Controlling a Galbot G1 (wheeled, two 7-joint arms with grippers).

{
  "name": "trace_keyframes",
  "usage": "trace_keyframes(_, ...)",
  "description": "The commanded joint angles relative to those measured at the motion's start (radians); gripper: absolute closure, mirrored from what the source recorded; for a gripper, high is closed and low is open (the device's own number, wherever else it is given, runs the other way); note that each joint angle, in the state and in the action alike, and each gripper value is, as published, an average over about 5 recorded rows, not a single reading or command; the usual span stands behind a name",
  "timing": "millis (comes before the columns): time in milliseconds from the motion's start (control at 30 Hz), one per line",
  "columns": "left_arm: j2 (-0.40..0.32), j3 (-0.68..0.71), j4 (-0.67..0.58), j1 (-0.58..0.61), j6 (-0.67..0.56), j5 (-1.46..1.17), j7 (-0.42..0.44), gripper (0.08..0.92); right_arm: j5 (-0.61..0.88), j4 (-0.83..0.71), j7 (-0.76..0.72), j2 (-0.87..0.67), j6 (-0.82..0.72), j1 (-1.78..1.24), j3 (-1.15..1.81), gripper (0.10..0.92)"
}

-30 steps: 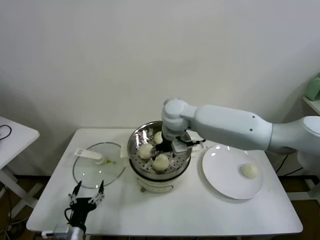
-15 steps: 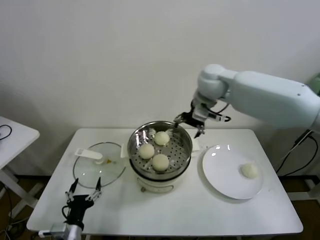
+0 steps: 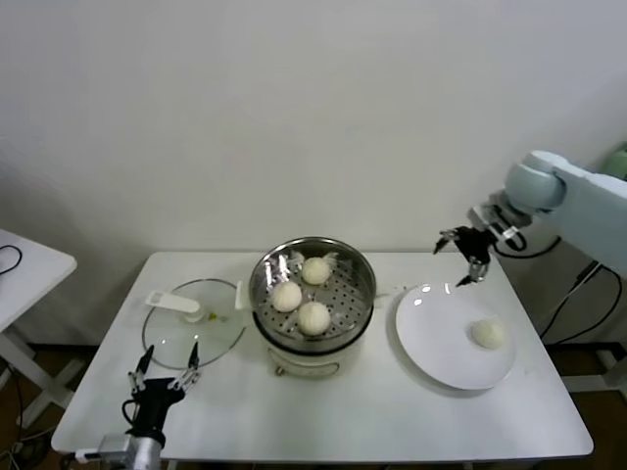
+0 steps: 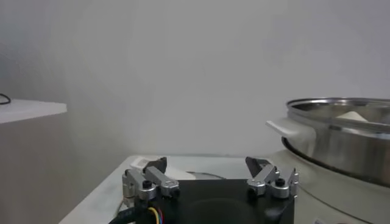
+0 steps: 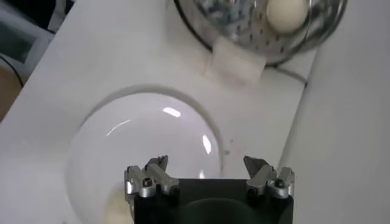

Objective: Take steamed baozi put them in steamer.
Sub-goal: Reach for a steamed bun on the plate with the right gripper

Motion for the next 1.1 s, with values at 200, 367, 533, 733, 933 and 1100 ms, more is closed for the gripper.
trace_keyframes(200,-0.011,0.003,-0.023,0.008,0.005,0.016,-0.001,0.177,-0.200,-0.237,-0.010,-0.049,-0.066,-0.454,0.364,0.203)
trace_keyframes(367,-0.014,-0.002,-0.021,0.012,0.009,0.021,-0.003,0.177,-0.300,-0.316,-0.007,0.005,-0.035,-0.474,0.382,0.203)
trace_keyframes(533,-0.011,-0.012,-0.015,0.015,0.011,0.018,-0.004,0.177,-0.343,-0.382,-0.006,0.047,-0.014,-0.492,0.420,0.203)
trace_keyframes(733,-0.010,-0.009,-0.009,0.011,0.010,0.019,-0.003,0.177,-0.338,-0.387,-0.002,0.078,-0.018,-0.500,0.420,0.203)
trace_keyframes(933,-0.009,-0.006,-0.010,0.004,0.014,0.022,-0.002,0.177,-0.345,-0.399,0.000,0.103,-0.018,-0.502,0.411,0.203)
trace_keyframes(1100,-0.010,-0.006,-0.007,0.003,0.014,0.023,-0.001,0.177,-0.355,-0.407,0.000,0.114,-0.017,-0.508,0.413,0.203)
